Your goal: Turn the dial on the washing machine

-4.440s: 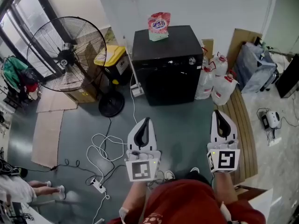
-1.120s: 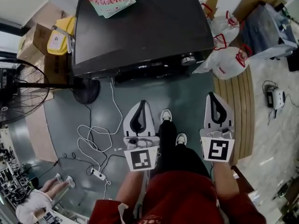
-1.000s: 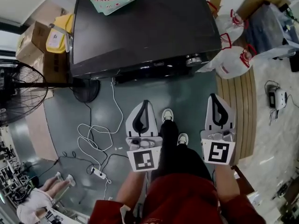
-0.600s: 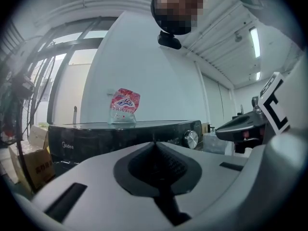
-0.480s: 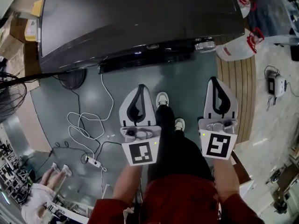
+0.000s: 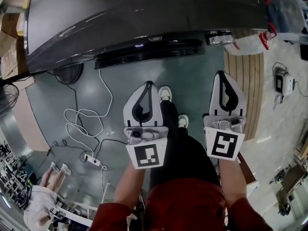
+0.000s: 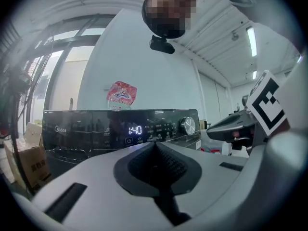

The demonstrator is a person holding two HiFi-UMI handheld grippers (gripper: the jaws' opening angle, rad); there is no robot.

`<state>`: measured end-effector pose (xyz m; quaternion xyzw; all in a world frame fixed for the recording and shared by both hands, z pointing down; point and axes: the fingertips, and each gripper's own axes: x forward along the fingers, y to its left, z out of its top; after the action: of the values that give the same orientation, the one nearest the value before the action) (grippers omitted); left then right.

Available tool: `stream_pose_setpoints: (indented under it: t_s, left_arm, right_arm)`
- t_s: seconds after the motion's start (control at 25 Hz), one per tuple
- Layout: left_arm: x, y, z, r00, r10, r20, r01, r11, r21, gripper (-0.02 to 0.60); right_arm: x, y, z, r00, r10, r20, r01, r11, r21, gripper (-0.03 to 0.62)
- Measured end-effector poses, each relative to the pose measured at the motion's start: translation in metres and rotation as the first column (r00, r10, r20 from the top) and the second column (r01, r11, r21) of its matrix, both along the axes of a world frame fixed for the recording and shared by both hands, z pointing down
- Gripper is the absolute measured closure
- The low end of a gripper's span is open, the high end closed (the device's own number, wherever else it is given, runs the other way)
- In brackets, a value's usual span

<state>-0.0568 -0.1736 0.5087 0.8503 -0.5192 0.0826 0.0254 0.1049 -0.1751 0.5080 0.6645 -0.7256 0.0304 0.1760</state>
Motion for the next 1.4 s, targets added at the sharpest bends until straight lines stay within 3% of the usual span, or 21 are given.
stream_pose_setpoints:
  t_s: [0.32,0.56,0.72,0.96,1.16,1.4]
  left_arm:
    - [0.004,0.002,0.005,1.000,-0.004,-0.017,0.004,1.000,-0.017,0.572]
    - [0.007,0.008,0.007,1.000,0.011,-0.023,-0.012,0.999,-0.033,0.572]
    - [0.006,0.013,0.010,1.000,0.020,-0.024,-0.021,0.998,-0.051,0.572]
    - [0.004,0.015,0.016,0.999,0.007,-0.038,-0.010,0.997,-0.076,0.572]
    - [0.005,0.015,0.015,0.997,-0.002,-0.079,-0.005,0.995,-0.097,0.572]
    - [0.005,0.015,0.018,0.997,-0.001,-0.078,-0.007,0.995,-0.099,0.572]
  right_arm:
    - [0.001,-0.005,0.005,1.000,-0.004,-0.013,0.003,1.000,-0.005,0.583]
    - [-0.001,-0.017,0.000,0.999,-0.011,-0.037,0.011,1.000,-0.003,0.409]
    - [0.000,-0.028,-0.010,0.996,-0.011,-0.090,0.011,1.000,0.006,0.335]
    - [0.003,-0.053,-0.025,0.972,-0.046,-0.229,0.055,0.998,0.034,0.316]
    - [0.000,-0.065,-0.019,0.924,-0.089,-0.371,0.086,0.996,-0.025,0.269]
    - [0.000,-0.070,-0.015,0.900,-0.091,-0.426,0.084,0.996,-0.036,0.313]
